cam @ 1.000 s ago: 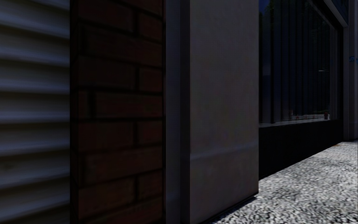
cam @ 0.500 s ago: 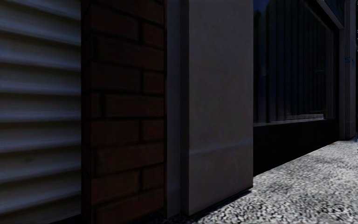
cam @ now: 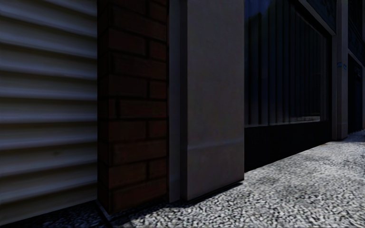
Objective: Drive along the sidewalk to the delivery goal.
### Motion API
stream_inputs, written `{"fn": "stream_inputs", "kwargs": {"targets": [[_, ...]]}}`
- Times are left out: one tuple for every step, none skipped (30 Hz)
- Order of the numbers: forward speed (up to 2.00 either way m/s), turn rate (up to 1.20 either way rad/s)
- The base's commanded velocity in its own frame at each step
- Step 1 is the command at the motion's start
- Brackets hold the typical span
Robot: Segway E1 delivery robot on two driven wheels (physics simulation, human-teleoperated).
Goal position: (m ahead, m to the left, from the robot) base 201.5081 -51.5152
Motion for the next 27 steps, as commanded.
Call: {"fn": "stream_inputs", "kwargs": {"targets": [[-0.51,-0.45],[-0.51,-0.45],[-0.51,-0.46],[-0.50,-0.46],[-0.50,-0.46],[-0.50,-0.46],[-0.50,-0.46],[-0.50,-0.46],[-0.50,-0.46],[-0.50,-0.47],[-0.50,-0.47],[-0.50,-0.47],[-0.50,-0.47],[-0.50,-0.47],[-0.50,-0.47],[-0.50,-0.47],[-0.50,-0.47],[-0.50,-0.47],[-0.50,-0.47],[-0.50,-0.47],[-0.50,-0.47],[-0.49,-0.48],[-0.49,-0.48],[-0.49,-0.48],[-0.49,-0.48],[-0.49,-0.48],[-0.49,-0.48]]}}
